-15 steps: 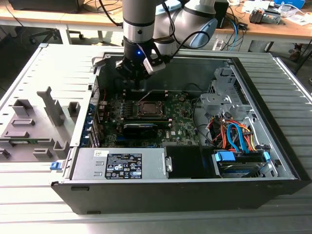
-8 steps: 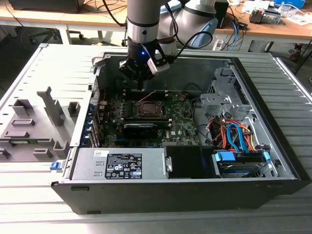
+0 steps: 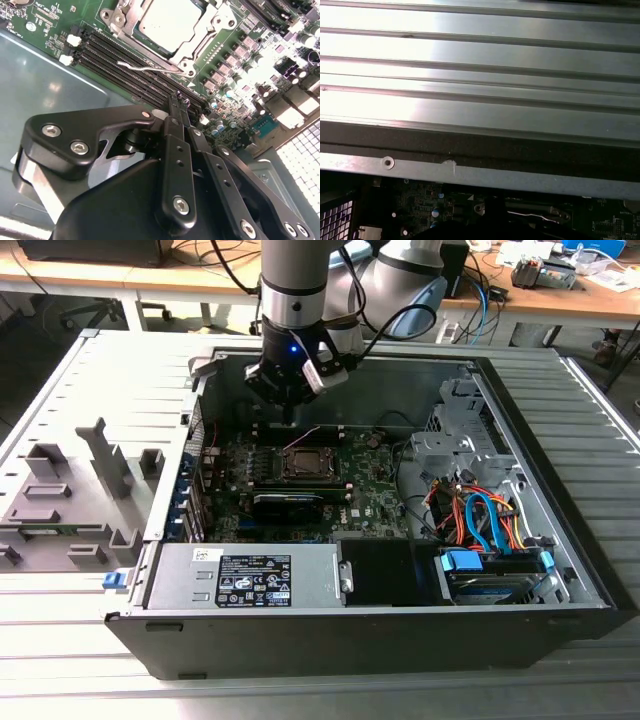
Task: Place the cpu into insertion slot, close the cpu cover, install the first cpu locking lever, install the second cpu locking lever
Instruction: 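Install the first cpu locking lever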
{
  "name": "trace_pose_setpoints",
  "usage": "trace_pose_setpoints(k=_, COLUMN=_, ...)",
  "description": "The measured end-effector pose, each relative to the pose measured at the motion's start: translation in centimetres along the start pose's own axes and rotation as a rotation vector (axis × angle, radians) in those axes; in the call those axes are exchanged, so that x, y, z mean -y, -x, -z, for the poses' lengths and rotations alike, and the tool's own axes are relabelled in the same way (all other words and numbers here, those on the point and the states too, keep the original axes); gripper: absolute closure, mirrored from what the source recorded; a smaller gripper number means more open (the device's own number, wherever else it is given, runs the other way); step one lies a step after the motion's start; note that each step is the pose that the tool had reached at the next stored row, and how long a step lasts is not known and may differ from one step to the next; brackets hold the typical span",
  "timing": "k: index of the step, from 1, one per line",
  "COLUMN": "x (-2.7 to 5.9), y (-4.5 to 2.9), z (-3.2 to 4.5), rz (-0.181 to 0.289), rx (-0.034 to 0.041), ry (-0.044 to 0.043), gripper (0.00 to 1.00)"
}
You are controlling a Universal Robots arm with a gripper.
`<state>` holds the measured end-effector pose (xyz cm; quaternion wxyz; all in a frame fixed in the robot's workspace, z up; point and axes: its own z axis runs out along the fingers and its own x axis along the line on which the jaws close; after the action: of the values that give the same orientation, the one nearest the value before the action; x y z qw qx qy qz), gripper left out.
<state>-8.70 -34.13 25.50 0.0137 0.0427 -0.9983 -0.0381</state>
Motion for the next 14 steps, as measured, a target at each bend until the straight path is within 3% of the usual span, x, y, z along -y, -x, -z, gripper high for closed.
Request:
trace_pose_setpoints(k=2, x=0.64, y=0.29, z=0.05, rz=0.000, rx=0.0001, ry=-0.0007, gripper=0.89)
trace_pose_setpoints(k=9, x=0.67, y=0.45, z=0.04, rz=-0.001, rx=-0.0010, ry=-0.0133, gripper=0.89)
trace_pose_setpoints(k=14, x=0.68, y=0.56, z=0.03, rz=-0.001, rx=-0.0011, ry=-0.0136, gripper=0.89)
